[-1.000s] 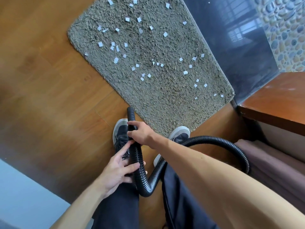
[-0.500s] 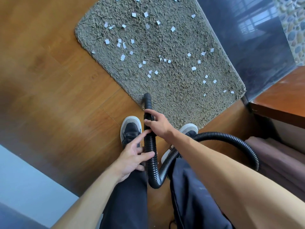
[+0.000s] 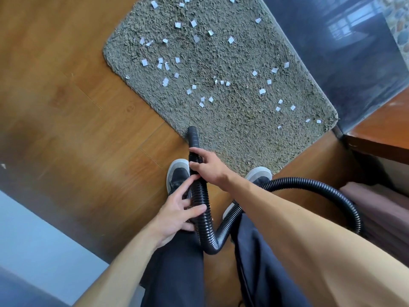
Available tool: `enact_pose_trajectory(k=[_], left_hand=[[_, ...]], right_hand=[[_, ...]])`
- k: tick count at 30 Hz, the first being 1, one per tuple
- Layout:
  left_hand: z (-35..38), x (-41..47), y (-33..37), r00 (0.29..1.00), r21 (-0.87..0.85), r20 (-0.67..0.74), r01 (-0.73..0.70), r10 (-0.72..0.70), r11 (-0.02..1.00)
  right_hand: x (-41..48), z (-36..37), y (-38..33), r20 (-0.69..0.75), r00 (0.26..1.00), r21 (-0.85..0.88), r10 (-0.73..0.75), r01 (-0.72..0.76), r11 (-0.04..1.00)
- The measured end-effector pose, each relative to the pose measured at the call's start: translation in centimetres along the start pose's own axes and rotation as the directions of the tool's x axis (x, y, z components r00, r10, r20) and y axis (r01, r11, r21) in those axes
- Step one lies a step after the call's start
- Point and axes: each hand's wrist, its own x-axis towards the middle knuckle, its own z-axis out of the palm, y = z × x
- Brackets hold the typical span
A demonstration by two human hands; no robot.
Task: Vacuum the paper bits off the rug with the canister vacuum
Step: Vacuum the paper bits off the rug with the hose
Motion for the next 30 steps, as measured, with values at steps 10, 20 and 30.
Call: enact_pose_trajectory(k=[10,20,30], left_hand=[[0.7,0.3,-1.2,1.0,0.008,-0.027,0.011,-0.011,1.0],[4.0,1.9,-0.1,0.997,0.194,0.066,0.028,-0.042,0.981],[7.0,4.3,2.6,0.988,0.432,0.144,-0.014,-0.053,0.902]], right_hand=[[0.2,0.0,1.1,0.031,0.997,0.039,-0.072,0.071,0.997],[-2.0,-3.8,4.1,-0.093,0.995,0.345,0.041,-0.006,0.939],[-3.0,-7.8,5.8,-0.196,0.977,0.523,0.08,0.035,0.852]])
